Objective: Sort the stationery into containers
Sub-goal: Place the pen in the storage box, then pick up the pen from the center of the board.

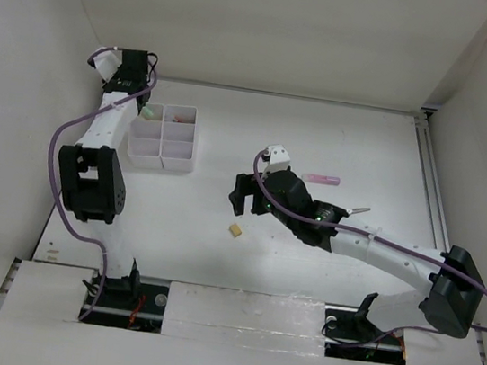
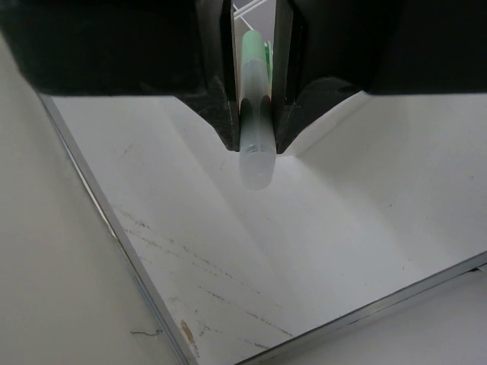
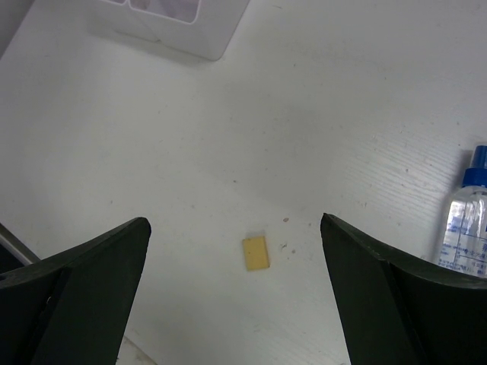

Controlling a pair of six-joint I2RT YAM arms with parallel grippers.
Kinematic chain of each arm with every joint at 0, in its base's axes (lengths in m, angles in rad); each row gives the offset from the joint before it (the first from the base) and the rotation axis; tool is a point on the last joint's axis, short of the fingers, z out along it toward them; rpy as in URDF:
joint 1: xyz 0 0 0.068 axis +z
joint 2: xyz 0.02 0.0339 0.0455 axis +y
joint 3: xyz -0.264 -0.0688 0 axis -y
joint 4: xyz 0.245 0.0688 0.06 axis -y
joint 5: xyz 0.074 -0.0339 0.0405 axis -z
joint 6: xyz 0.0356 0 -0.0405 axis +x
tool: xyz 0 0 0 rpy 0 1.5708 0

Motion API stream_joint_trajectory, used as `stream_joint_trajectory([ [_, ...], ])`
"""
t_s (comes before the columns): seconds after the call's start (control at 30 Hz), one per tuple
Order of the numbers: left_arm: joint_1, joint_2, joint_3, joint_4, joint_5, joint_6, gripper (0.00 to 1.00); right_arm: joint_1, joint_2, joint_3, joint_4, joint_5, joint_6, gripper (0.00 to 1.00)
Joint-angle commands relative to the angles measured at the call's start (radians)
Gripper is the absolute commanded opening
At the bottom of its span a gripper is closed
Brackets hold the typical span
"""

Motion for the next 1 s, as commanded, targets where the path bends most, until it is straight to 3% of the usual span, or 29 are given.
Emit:
stream_joint_trajectory([
  [0.0,0.0,0.007,0.026,0.037,-0.014,-0.01,0.03,0.007,-0.035,-0.006,0.037,-0.007,-0.01,1.0],
  [0.17,0.0,0.009,0.013,0.037,0.013,-0.01,0.22,-0.013,-0.044,-0.015,0.028,-0.028,-0.01,1.0],
  [0.2,0.0,0.009,0.013,0.049,0.025,-0.01,0.31,-0.013,-0.044,-0.015,0.028,-0.028,-0.01,1.0],
  [0.47,-0.012,-0.109,0.003,0.058,0.078,-0.01,0.67,-0.109,-0.098,-0.033,0.007,-0.082,0.016,1.0],
  [0.53,-0.026,-0.14,0.003,0.058,0.104,0.017,0.74,-0.157,-0.125,-0.024,-0.044,0.0,0.051,1.0],
  [0.57,-0.037,-0.157,0.003,0.058,0.116,0.028,0.82,-0.171,-0.125,-0.012,-0.118,0.048,0.092,1.0],
  [0.6,-0.046,-0.187,0.013,0.049,0.139,0.054,0.98,-0.203,-0.125,0.019,-0.157,0.155,0.114,1.0],
  [0.83,-0.055,-0.232,0.166,-0.089,0.383,0.139,1.0,-0.453,-0.029,0.167,-0.485,0.353,0.367,1.0],
  [0.97,-0.198,-0.254,0.239,-0.159,0.26,0.226,1.0,-0.539,0.02,0.189,-0.573,0.383,0.531,1.0],
])
